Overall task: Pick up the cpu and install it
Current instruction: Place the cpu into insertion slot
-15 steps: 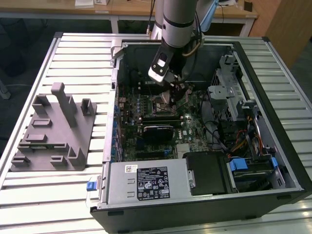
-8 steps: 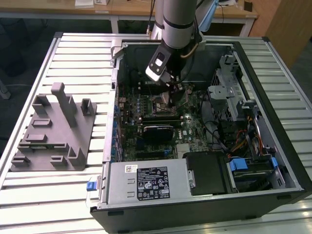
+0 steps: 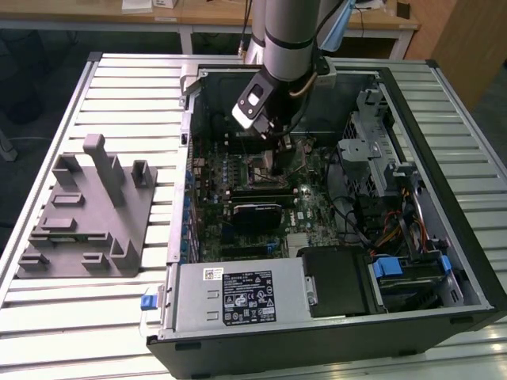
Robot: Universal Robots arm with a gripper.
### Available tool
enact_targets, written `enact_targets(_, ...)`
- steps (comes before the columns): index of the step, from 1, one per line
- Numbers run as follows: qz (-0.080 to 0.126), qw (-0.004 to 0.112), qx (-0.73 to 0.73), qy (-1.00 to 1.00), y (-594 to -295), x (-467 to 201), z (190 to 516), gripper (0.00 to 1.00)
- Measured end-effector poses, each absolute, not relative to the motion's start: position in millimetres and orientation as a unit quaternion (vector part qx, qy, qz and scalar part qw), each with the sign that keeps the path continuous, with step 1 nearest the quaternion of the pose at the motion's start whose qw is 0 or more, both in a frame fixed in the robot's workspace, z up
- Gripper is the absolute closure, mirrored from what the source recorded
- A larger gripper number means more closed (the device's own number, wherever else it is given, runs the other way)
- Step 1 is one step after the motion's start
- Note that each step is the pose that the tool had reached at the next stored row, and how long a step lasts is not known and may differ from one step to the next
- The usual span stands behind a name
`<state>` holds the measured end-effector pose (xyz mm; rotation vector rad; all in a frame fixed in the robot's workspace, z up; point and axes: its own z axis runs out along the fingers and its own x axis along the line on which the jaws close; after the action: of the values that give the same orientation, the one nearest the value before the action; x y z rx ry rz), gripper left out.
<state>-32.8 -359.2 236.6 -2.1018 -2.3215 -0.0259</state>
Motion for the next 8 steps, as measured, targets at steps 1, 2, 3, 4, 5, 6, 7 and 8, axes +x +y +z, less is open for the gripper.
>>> enact_targets(1, -0.008, 0.005, -0.678, -0.735, -359.2, -32.8, 236.5, 0.46)
enact_targets(2, -0.008, 0.005, -0.684, -0.729, -359.2, -32.8, 236.2, 0.46)
enact_targets(3, -0.008, 0.005, -0.691, -0.723, -359.2, -32.7, 236.1, 0.46)
enact_targets(4, -0.009, 0.005, -0.697, -0.717, -359.2, -32.7, 236.0, 0.46)
enact_targets(5, -0.009, 0.005, -0.704, -0.710, -359.2, -32.8, 235.8, 0.46)
enact_targets(6, -0.009, 0.004, -0.711, -0.703, -359.2, -32.7, 235.7, 0.46)
enact_targets(7, -0.008, 0.004, -0.716, -0.698, -359.2, -32.7, 235.6, 0.46)
enact_targets(8, -0.008, 0.003, -0.721, -0.693, -359.1, -32.8, 235.5, 0.46)
